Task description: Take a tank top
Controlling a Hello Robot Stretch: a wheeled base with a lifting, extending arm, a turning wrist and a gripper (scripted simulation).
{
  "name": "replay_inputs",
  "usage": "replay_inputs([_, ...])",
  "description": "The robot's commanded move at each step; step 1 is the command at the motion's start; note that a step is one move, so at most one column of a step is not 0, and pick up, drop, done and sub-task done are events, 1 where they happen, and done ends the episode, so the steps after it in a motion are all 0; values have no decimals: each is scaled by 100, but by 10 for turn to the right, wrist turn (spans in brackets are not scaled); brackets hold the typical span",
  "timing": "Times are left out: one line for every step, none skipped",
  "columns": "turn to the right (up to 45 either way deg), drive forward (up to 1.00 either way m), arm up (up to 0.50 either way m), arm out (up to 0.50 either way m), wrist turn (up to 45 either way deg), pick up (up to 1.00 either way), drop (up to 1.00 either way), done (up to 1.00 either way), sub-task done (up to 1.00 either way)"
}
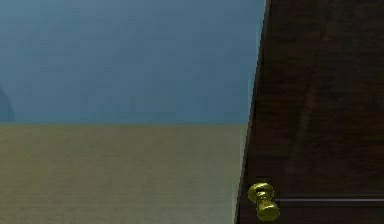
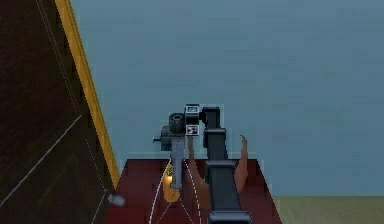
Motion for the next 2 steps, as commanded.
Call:
replay_inputs([0, 0, 0, 0, 450, 0, 0, 0, 0])
replay_inputs([0, 0, 0, 0, 450, 0, 0, 0, 0])
